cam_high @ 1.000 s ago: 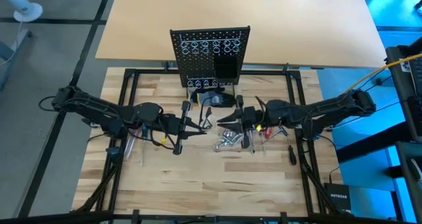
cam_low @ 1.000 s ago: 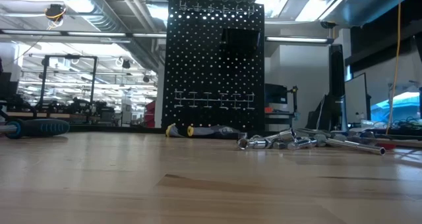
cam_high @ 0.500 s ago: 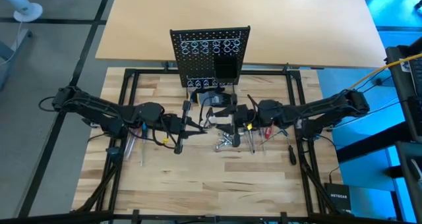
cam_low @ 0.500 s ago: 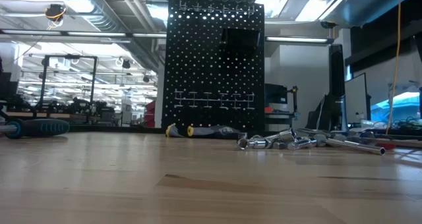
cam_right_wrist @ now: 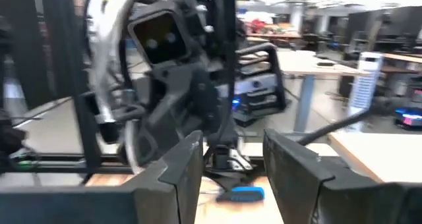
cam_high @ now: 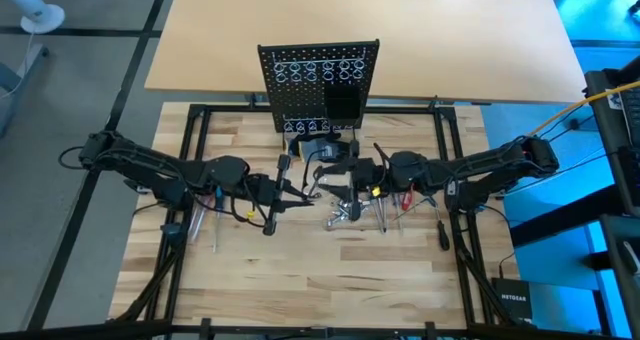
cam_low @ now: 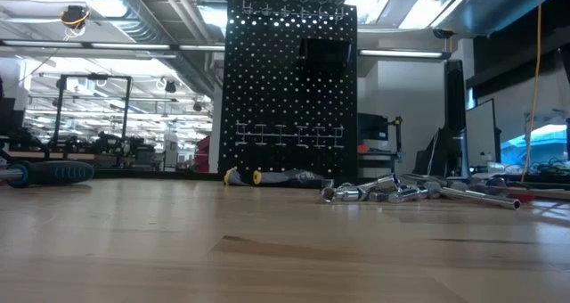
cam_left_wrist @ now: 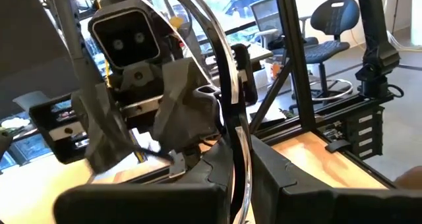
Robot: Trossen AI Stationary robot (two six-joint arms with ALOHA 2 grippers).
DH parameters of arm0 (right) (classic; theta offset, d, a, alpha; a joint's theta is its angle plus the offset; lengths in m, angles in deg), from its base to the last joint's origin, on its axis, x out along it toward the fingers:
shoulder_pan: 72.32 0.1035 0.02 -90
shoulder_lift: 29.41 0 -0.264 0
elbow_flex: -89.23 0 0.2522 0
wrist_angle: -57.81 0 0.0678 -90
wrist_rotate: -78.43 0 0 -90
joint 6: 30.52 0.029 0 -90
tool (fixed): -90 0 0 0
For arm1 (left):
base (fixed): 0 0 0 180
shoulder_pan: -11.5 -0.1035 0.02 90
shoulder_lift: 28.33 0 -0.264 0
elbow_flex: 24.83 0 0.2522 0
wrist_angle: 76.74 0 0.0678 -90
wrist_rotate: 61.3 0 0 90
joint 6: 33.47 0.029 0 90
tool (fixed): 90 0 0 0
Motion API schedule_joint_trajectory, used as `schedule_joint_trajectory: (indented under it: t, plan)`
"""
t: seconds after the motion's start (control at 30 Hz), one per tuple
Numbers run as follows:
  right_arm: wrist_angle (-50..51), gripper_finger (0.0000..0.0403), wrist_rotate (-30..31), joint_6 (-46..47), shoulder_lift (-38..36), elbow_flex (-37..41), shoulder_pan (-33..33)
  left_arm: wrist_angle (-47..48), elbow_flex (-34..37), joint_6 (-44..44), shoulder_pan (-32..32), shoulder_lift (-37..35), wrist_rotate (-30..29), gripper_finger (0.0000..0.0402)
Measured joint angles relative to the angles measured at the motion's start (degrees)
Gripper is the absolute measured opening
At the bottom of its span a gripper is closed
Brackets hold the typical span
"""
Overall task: Hang tools onto peg board
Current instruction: Hang the safety goggles on the pegboard
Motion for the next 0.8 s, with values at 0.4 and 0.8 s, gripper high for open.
schedule_joint_trajectory:
  t: [0.4,0.8]
  plan:
    - [-2.69,0.0159,4.33,-2.36,1.81,0.02,-0.02,-1.18,0.0,0.0,0.0,1.23,0.02,0.0019]
    - [-2.54,0.0159,13.22,-10.91,-0.09,0.02,1.5,-0.68,-0.01,1.71,0.0,3.49,4.28,0.0019]
